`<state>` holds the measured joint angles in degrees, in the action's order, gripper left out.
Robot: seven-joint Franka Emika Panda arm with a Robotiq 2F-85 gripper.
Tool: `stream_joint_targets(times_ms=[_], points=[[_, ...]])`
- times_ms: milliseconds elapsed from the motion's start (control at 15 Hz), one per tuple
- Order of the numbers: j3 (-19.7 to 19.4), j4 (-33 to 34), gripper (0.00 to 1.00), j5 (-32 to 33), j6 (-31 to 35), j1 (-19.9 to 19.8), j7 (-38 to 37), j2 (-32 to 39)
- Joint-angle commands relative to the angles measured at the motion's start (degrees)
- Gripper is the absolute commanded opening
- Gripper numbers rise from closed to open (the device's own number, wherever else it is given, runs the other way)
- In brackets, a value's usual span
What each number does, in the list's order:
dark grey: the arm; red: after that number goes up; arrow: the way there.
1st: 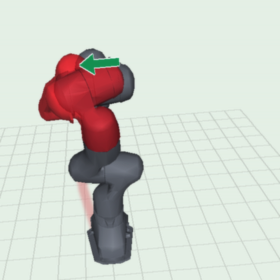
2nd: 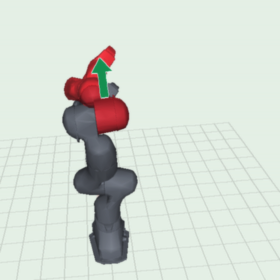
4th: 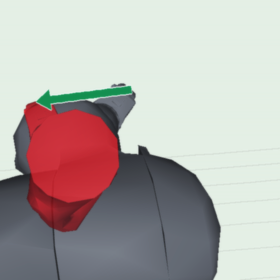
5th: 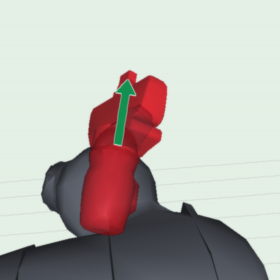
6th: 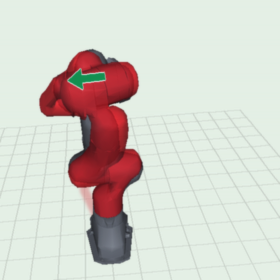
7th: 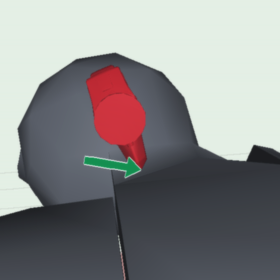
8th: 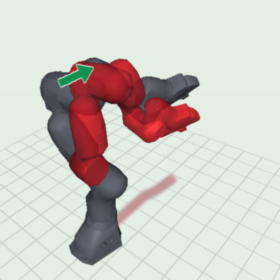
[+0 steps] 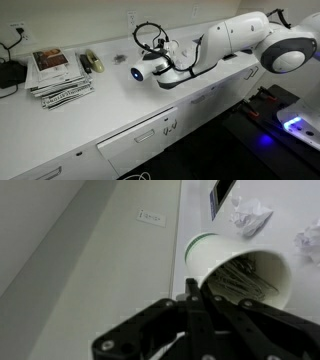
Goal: Empty the cup onto the counter
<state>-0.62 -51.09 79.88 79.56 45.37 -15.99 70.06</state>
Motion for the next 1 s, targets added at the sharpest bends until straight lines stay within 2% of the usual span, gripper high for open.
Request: stream_joint_targets(times_ms=[0, 933], points=[[-1.4, 4.4, 0.01, 1.9, -0.9, 0.8, 4.4, 2.8], [-2.5, 7.3, 0.01, 7.0, -0.5, 1.0, 13.5, 5.8]])
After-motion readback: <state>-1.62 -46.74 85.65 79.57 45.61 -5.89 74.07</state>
